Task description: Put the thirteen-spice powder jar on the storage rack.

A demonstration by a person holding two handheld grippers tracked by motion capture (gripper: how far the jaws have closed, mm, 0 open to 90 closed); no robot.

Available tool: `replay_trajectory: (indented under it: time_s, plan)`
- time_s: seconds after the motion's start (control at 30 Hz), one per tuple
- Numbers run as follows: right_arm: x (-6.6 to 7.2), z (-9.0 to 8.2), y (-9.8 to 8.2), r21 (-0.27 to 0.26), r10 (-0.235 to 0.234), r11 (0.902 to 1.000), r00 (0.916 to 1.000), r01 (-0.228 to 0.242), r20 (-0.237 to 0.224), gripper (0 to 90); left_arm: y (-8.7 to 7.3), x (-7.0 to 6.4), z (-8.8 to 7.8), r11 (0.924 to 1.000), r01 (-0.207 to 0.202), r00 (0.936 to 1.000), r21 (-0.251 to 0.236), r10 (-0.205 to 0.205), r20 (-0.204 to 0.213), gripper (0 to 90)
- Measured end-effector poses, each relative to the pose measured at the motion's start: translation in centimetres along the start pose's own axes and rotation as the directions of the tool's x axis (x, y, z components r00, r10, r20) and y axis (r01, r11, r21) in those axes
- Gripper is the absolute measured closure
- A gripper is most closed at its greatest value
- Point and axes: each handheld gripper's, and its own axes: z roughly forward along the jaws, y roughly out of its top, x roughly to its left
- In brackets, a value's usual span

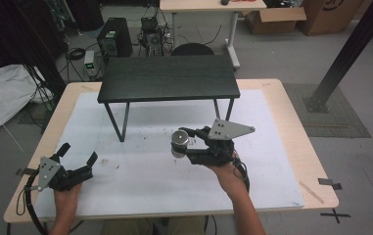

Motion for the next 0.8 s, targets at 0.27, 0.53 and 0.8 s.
replay_trajectory:
  time_s: [0.27, 0.53, 0.8]
  plan:
    - [-0.6, 0.5, 2.7, -0.008, -0.022, 0.9997, 0.9997, 0.022, -0.011, 48.2, 0.0, 0.0, 0.0, 1.0000, 0.000, 1.0000, 0.000, 0.000, 0.000, 0.2]
    - [-1.6, 1.2, 5.6, -0.014, -0.035, 0.9993, 0.9993, 0.034, -0.016, 48.3, 0.0, 0.0, 0.0, 1.0000, 0.000, 1.0000, 0.001, 0.000, 0.001, 0.2]
    - [-3.1, 1.3, 8.1, -0.021, -0.027, 0.9994, 0.9996, 0.027, 0.005, 48.3, 0.0, 0.0, 0.0, 1.0000, 0.001, 1.0000, 0.003, -0.001, 0.001, 0.3]
